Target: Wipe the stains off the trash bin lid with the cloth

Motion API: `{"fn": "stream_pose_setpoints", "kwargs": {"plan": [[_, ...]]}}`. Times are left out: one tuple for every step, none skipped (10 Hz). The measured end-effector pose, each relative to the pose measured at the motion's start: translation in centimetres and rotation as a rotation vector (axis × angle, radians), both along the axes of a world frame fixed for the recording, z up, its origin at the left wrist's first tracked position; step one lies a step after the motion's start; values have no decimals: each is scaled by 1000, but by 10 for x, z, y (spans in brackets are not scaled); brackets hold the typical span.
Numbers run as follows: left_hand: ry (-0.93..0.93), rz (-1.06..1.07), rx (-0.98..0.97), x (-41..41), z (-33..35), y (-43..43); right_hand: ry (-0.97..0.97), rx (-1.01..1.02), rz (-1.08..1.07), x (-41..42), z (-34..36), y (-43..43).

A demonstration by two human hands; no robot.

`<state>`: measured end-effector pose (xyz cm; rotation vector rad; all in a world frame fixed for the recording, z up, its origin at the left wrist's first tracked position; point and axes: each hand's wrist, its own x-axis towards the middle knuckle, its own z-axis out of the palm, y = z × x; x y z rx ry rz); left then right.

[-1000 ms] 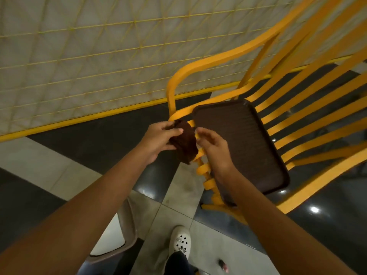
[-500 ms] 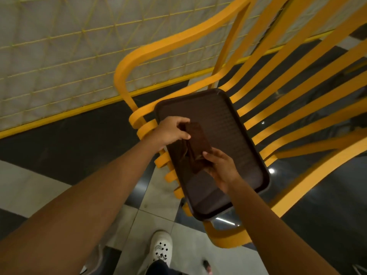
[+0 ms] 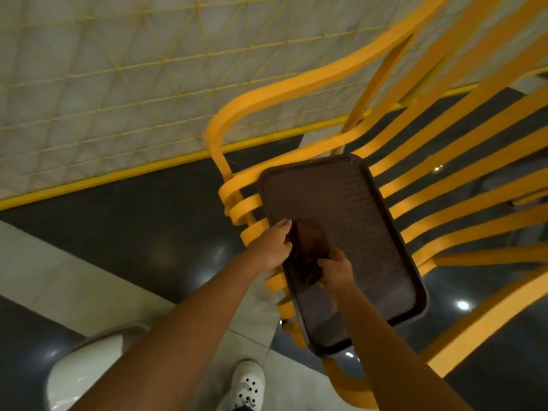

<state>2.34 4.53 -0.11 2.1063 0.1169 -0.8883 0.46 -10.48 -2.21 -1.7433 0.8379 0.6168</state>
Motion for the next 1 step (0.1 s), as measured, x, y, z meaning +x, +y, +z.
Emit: {"fn": "stream_pose_setpoints", "kwargs": {"plan": [[-86, 81, -2, 2, 19, 34, -73, -256, 178, 11, 8, 11]]}}
